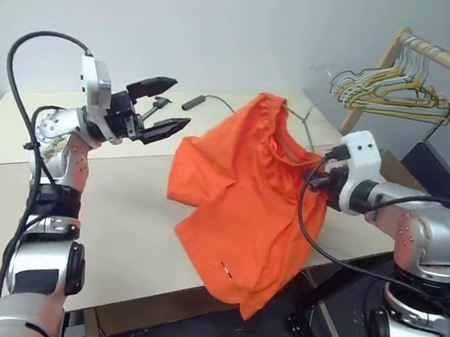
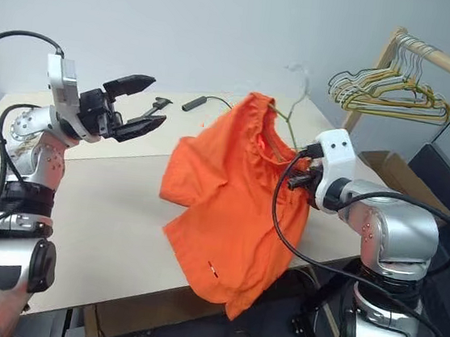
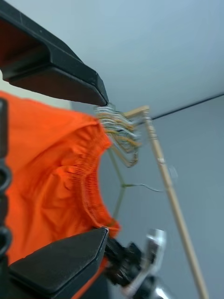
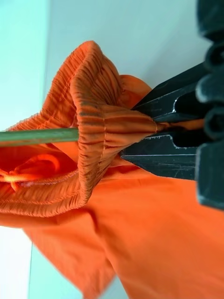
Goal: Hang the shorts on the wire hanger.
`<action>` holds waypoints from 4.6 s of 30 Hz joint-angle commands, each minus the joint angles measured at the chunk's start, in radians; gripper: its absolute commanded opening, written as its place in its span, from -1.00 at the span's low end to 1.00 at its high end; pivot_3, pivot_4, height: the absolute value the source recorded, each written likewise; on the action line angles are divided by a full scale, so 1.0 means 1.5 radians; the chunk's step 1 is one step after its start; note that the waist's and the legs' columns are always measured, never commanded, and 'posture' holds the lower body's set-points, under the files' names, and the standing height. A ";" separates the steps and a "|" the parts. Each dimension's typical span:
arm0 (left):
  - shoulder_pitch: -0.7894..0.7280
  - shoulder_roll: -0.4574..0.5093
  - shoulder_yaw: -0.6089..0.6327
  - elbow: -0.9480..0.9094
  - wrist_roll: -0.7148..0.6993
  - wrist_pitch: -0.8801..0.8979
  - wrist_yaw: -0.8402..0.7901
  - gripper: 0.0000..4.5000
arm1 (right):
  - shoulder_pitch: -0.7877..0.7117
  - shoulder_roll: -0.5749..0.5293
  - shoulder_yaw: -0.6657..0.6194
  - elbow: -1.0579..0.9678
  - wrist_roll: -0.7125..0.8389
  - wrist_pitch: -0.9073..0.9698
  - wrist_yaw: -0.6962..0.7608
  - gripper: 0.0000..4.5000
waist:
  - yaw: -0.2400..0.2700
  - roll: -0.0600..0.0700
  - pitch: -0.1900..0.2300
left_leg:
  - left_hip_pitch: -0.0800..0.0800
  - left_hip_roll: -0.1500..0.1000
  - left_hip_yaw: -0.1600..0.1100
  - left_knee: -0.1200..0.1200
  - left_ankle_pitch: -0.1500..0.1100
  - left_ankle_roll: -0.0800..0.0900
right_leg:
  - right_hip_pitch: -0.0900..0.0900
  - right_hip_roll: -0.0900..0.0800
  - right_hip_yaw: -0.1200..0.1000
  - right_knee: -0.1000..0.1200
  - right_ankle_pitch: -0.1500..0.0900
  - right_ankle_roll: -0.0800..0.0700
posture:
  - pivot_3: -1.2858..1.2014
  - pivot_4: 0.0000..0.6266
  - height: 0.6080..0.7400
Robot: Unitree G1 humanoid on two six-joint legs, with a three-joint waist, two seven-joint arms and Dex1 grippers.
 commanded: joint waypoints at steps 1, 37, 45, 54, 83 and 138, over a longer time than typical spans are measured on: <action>0.028 -0.011 0.029 -0.084 -0.097 0.059 -0.022 1.00 | -0.048 0.030 -0.074 -0.008 -0.069 0.032 -0.097 -1.00 | -0.003 0.001 0.000 | 0.000 0.000 0.000 0.000 0.000 0.000 | 0.000 0.000 0.000 0.000 0.000 0.000 | -0.15 -1.00 1.00; 0.131 -0.105 -0.019 -0.248 -0.126 0.097 0.113 1.00 | -0.412 -0.131 -0.265 0.756 -0.174 -0.412 -0.435 -1.00 | -0.054 0.007 0.001 | 0.004 -0.006 -0.001 -0.004 0.000 0.000 | 0.003 -0.001 0.004 -0.003 0.000 0.001 | -0.12 -1.00 1.00; 0.135 -0.105 -0.021 -0.259 -0.126 0.097 0.109 1.00 | -0.473 -0.220 -0.297 0.954 -0.101 -0.494 -0.479 -1.00 | -0.052 0.008 0.001 | 0.004 -0.008 0.000 -0.007 0.001 0.001 | 0.004 -0.003 0.004 -0.005 0.000 0.002 | -0.12 -1.00 1.00; 0.136 -0.102 -0.018 -0.266 -0.134 0.102 0.105 1.00 | -0.485 -0.255 -0.315 1.040 -0.023 -0.506 -0.499 -1.00 | -0.052 0.009 0.002 | 0.005 -0.008 0.001 -0.011 0.001 0.001 | 0.004 -0.003 0.006 -0.008 0.000 0.002 | -0.12 -1.00 1.00; 0.149 -0.107 -0.016 -0.276 -0.159 0.097 0.081 1.00 | -0.453 -0.232 -0.224 1.046 -0.032 -0.521 -0.583 0.02 | -0.034 0.010 0.002 | 0.004 -0.009 0.002 -0.013 0.001 0.001 | 0.005 -0.003 0.006 -0.013 0.001 0.004 | -0.10 -1.00 1.00; 0.523 0.075 0.107 -0.459 -0.038 0.159 0.312 1.00 | -0.012 -0.093 0.379 0.294 -0.243 -0.814 0.207 0.99 | 0.149 0.007 0.002 | 0.006 -0.009 -0.001 -0.012 0.005 -0.002 | 0.002 -0.006 -0.002 -0.004 0.000 -0.001 | 0.15 -1.00 1.00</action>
